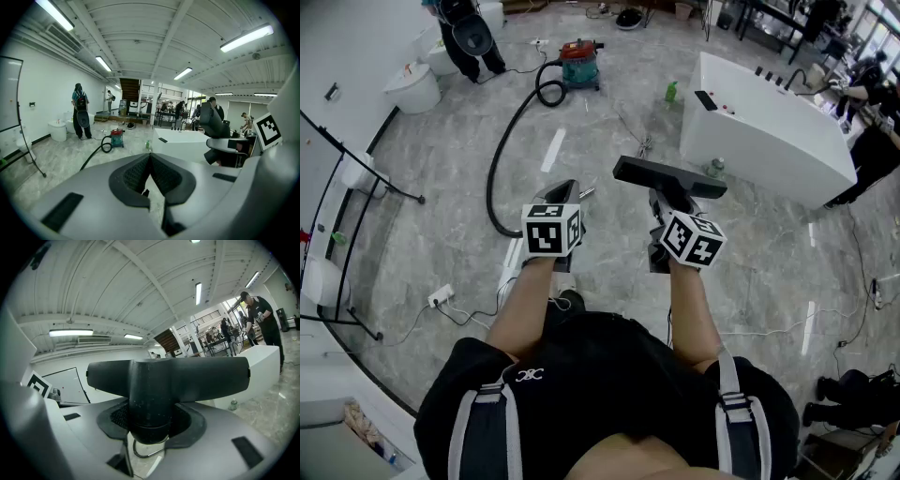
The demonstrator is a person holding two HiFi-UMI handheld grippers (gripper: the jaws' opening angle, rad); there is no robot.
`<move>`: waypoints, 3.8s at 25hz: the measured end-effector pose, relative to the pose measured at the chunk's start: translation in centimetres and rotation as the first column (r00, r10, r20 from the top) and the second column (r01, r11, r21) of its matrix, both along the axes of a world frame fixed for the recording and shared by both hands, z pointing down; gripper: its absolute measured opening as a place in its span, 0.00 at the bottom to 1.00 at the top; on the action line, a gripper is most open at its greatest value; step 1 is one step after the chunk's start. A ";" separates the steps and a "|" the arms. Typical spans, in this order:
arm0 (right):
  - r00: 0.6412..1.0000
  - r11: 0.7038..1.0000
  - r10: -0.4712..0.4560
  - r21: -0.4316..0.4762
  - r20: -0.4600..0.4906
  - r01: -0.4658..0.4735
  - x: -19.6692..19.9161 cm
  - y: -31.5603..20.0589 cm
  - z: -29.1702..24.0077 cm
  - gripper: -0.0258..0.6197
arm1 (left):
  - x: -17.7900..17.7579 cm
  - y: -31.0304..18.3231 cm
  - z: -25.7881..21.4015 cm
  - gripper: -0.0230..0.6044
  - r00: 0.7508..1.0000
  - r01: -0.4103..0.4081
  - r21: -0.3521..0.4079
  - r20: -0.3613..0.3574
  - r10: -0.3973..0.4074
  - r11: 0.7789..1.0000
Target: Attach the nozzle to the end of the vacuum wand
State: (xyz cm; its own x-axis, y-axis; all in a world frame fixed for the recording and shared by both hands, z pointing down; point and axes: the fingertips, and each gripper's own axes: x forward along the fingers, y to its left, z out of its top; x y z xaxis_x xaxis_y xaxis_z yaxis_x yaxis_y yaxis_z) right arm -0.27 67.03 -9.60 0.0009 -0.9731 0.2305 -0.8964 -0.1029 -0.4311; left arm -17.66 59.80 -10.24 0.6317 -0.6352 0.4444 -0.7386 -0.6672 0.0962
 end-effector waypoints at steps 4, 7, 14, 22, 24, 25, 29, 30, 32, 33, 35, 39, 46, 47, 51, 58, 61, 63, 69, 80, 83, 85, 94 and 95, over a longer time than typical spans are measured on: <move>1.000 1.000 -0.011 -0.002 0.004 0.011 0.0 -3.2 0.7 0.31 | -0.2 -2.9 0.9 0.05 1.000 0.010 -0.007 -0.014 -0.010 1.000; 1.000 1.000 -0.021 -0.011 0.007 0.021 -0.1 -6.2 1.0 0.31 | -0.3 -5.8 1.6 0.05 0.999 0.021 -0.020 -0.027 -0.021 1.000; 1.000 1.000 0.005 -0.012 -0.017 -0.005 0.5 -16.5 0.2 0.31 | 0.5 -16.5 1.5 0.05 0.999 -0.011 -0.022 -0.032 0.011 1.000; 0.999 0.999 0.041 -0.006 -0.033 -0.041 -0.6 -29.5 -1.6 0.31 | 0.2 -30.3 0.4 0.05 0.998 -0.064 -0.028 -0.009 0.064 0.998; 0.999 0.999 0.042 -0.010 -0.032 -0.042 -1.4 -32.9 -1.7 0.31 | -0.7 -33.7 0.5 0.05 0.998 -0.065 -0.037 -0.015 0.064 0.997; 0.999 0.999 0.042 -0.009 -0.029 -0.042 -1.8 -34.5 -1.7 0.31 | -1.2 -35.4 0.7 0.05 0.998 -0.065 -0.044 -0.018 0.065 0.997; 0.998 0.998 0.068 -0.006 0.006 -0.068 -2.7 -38.9 -0.9 0.31 | -2.4 -39.6 2.4 0.05 0.996 -0.085 -0.079 -0.008 0.085 0.993; 0.997 0.997 0.076 -0.007 0.013 -0.076 -2.9 -39.6 -0.7 0.31 | -2.6 -40.4 2.8 0.05 0.996 -0.092 -0.084 -0.005 0.091 0.992; 0.997 0.997 0.080 -0.013 0.019 -0.080 -3.2 -41.2 -0.3 0.31 | -2.9 -42.0 3.3 0.05 0.995 -0.099 -0.094 -0.005 0.099 0.991; 0.997 0.997 0.078 -0.017 0.018 -0.078 -3.2 -42.0 -0.1 0.31 | -2.9 -42.8 3.5 0.05 0.995 -0.101 -0.098 -0.006 0.100 0.990; 0.997 0.997 0.075 -0.028 0.021 -0.074 -3.3 -43.6 0.5 0.31 | -2.9 -44.4 4.0 0.05 0.995 -0.099 -0.108 0.001 0.100 0.989; 0.997 0.997 0.066 -0.048 0.033 -0.064 -2.8 -45.7 1.9 0.31 | -2.5 -46.4 5.4 0.05 0.995 -0.092 -0.126 0.017 0.094 0.988; 0.996 0.999 0.010 -0.036 0.083 -0.007 -0.7 -51.9 2.9 0.31 | -1.2 -50.9 7.2 0.05 0.996 -0.061 -0.117 0.063 0.069 0.991; 0.995 1.000 -0.008 -0.027 0.100 0.010 -0.1 -53.2 2.8 0.31 | -0.7 -51.7 7.5 0.05 0.995 -0.055 -0.109 0.081 0.064 0.993; 0.991 0.997 -0.072 -0.009 0.111 0.073 2.3 -58.3 2.8 0.31 | 1.7 -55.3 8.0 0.05 0.991 -0.017 -0.079 0.133 0.027 0.997; 0.985 0.989 -0.140 -0.035 0.102 0.144 7.8 -65.2 2.9 0.31 | 6.2 -60.8 8.6 0.05 0.985 0.062 -0.107 0.166 -0.043 0.992; 0.976 0.978 -0.181 -0.083 0.124 0.192 9.9 -67.4 4.3 0.31 | 6.5 -62.8 10.0 0.05 0.969 0.120 -0.093 0.229 -0.096 0.988; 0.970 0.969 -0.206 -0.113 0.128 0.221 10.7 -68.5 5.7 0.31 | 5.8 -63.9 11.0 0.05 0.956 0.164 -0.088 0.260 -0.137 0.982; 0.956 0.946 -0.231 -0.187 0.180 0.264 11.9 -72.0 11.0 0.31 | 5.1 -65.3 15.9 0.05 0.945 0.242 -0.188 0.269 -0.187 0.952; 0.940 0.836 -0.171 -0.461 0.295 0.297 12.1 -73.8 34.3 0.31 | 10.3 -65.4 45.4 0.06 0.940 -0.004 -0.454 0.302 0.158 0.891; 0.935 0.791 -0.114 -0.539 0.335 0.290 10.9 -74.5 44.0 0.31 | 9.7 -64.6 58.6 0.06 0.908 -0.088 -0.544 0.301 0.292 0.834; 0.922 0.789 -0.071 -0.545 0.381 0.285 10.9 -74.8 48.3 0.31 | 9.9 -63.7 65.4 0.12 0.879 -0.126 -0.576 0.313 0.360 0.808; 0.873 0.760 -0.080 -0.537 0.482 0.367 9.4 -74.8 71.5 0.31 | 7.0 -57.7 96.3 0.41 0.671 -0.206 -0.705 0.403 0.623 0.679; 0.865 0.755 -0.097 -0.530 0.493 0.387 9.0 -74.6 74.1 0.31 | 6.6 -57.5 99.1 0.41 0.664 -0.194 -0.711 0.411 0.624 0.676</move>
State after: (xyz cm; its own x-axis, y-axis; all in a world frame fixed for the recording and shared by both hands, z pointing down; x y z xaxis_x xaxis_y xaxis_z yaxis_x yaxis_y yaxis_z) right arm 8.78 -7.58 64.45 -0.4493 -0.5848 0.6754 -0.6767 -0.2709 -0.6846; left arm -11.04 2.28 88.89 0.2223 0.1394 0.9650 -0.4305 -0.8740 0.2254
